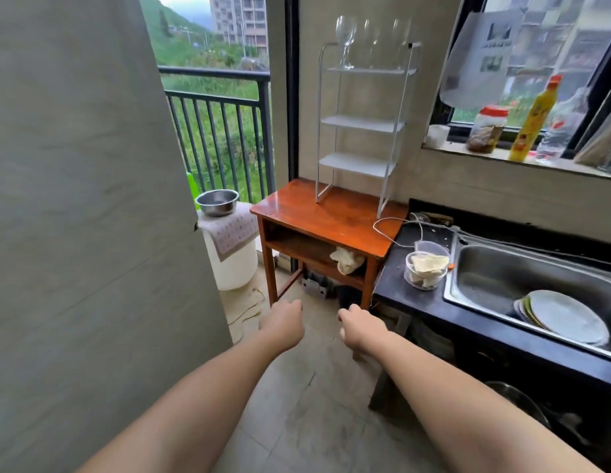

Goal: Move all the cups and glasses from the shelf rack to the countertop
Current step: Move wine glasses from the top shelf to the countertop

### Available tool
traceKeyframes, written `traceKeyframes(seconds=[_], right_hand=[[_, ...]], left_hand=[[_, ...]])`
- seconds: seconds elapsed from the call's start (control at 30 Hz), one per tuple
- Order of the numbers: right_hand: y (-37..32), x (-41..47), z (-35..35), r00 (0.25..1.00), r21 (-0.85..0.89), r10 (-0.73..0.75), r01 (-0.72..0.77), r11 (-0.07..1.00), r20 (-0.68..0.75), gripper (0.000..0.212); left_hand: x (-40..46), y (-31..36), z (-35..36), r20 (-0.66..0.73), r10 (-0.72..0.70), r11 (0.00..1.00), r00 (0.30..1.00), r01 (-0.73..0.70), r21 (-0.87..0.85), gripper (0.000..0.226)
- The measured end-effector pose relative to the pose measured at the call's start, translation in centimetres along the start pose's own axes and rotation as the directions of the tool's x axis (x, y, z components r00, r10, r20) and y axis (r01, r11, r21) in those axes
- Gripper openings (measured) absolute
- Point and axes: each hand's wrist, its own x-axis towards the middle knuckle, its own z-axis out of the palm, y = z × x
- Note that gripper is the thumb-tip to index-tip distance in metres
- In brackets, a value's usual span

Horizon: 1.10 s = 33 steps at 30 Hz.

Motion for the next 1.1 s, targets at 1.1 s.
traceKeyframes(seconds=[1.1], right_hand=[[12.9, 46.2, -50.6, 0.542, 0.33, 0.253, 0.049, 0.943, -0.802, 0.033]], left_hand=[[57.7, 20.5, -41.3, -0.533, 0.143, 0.617, 0.834, -0.496, -0.611, 0.03]])
